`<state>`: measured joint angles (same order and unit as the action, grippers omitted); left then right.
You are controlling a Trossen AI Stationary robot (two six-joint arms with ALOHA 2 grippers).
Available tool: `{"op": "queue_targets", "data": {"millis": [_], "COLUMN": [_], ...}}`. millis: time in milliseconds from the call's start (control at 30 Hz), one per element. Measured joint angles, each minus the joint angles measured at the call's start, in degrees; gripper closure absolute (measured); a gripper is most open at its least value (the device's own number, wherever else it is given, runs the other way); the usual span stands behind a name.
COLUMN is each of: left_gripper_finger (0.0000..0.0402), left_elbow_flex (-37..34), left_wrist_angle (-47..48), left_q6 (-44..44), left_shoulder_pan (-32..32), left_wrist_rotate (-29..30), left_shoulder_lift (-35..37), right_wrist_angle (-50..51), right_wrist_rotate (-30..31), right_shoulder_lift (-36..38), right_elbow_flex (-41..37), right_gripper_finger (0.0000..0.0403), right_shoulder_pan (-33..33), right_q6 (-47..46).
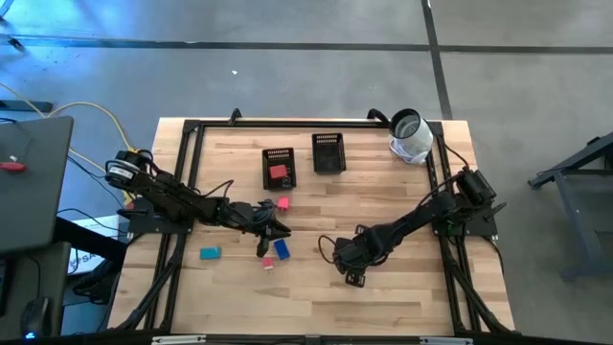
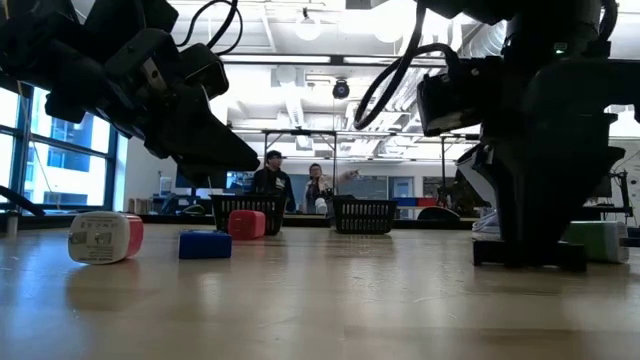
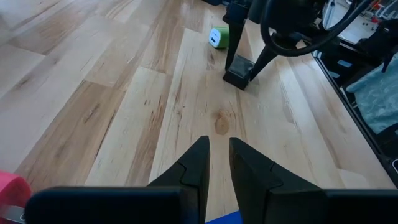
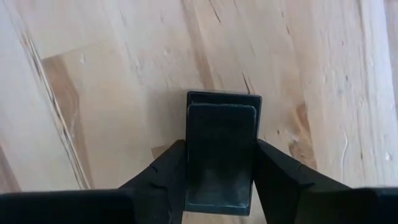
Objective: Pick & Place Office items
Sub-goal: Put the black digital clock into the right black bin
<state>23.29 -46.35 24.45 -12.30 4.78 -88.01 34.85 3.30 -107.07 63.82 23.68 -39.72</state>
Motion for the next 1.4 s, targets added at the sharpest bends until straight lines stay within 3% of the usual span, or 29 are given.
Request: {"op": "queue_targets", "data": {"millis": [1400], "left_gripper_finger": [0.0343], "left_elbow_flex": [0.00], "left_wrist_angle": [-0.38], "left_q6": [1.10], "left_shoulder_pan": [0.00], "left_wrist_rotate": [-0.02], "left_shoulder_lift": [0.00], "right_wrist_angle": [-11.88], "right_wrist_rotate": [7.35], "right_shoulder_lift": [2.06], "right_elbow_flex": [-0.02], "right_gripper_finger": [0.0264], "right_shoulder_pan": [-7.72], "right_q6": [13.31]}}
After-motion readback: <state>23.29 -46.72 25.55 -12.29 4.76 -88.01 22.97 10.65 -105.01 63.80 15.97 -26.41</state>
